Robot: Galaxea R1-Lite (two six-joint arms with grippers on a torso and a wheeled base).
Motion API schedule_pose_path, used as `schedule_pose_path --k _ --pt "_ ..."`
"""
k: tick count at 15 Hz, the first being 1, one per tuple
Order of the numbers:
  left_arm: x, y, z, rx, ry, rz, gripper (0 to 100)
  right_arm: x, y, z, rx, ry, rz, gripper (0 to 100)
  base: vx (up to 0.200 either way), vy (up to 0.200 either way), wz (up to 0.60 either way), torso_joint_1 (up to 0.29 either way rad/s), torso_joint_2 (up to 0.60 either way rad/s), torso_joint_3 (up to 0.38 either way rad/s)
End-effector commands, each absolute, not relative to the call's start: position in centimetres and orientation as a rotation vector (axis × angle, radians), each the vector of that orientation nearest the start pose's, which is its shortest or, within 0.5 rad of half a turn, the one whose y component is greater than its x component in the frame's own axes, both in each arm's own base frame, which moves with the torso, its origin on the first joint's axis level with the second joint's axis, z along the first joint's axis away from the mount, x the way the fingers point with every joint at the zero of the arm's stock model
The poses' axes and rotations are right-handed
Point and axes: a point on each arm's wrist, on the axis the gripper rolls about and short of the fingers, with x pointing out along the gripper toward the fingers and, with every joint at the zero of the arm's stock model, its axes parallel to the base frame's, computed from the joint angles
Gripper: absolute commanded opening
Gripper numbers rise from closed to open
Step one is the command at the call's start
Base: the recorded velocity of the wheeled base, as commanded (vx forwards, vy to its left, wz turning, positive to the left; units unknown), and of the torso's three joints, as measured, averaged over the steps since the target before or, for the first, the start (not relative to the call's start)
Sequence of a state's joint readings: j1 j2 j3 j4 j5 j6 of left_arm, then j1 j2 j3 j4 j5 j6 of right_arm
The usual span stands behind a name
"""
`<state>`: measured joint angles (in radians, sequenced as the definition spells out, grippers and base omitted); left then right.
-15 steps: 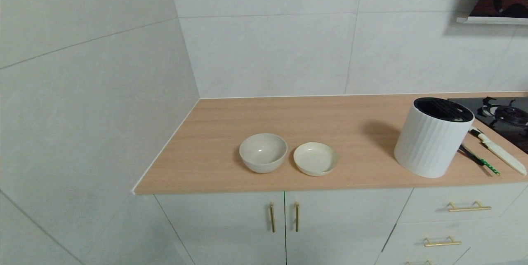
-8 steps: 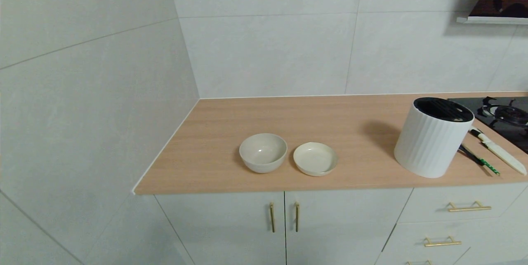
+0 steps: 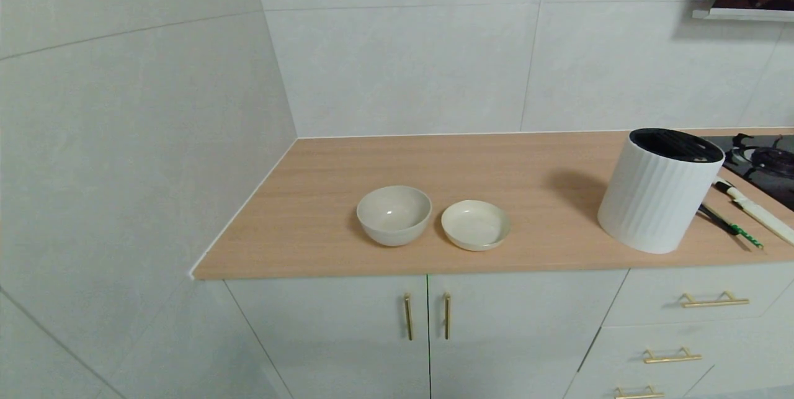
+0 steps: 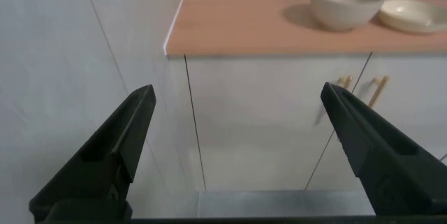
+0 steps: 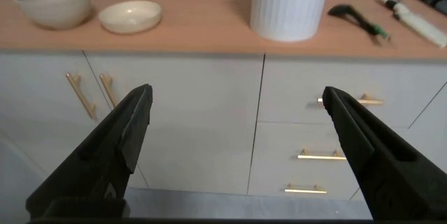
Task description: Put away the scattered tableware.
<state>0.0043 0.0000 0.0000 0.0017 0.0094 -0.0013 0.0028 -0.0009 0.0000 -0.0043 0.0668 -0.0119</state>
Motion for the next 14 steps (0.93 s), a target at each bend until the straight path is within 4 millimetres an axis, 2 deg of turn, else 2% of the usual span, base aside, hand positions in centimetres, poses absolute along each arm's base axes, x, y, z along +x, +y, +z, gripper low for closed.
schedule_pose_path --k 1,14 --pt "-2.28 0.01 7.53 -0.002 0.002 0.015 100 -2.29 0.14 7.60 -0.012 -0.005 0.071 100 0.000 0.000 0.00 -0.251 0.55 0.305" --pt "-2.28 0.01 7.53 -0.002 0.002 0.014 100 -2.29 0.14 7.60 -0.012 -0.005 0.071 100 0.000 0.000 0.00 -0.219 0.52 0.290"
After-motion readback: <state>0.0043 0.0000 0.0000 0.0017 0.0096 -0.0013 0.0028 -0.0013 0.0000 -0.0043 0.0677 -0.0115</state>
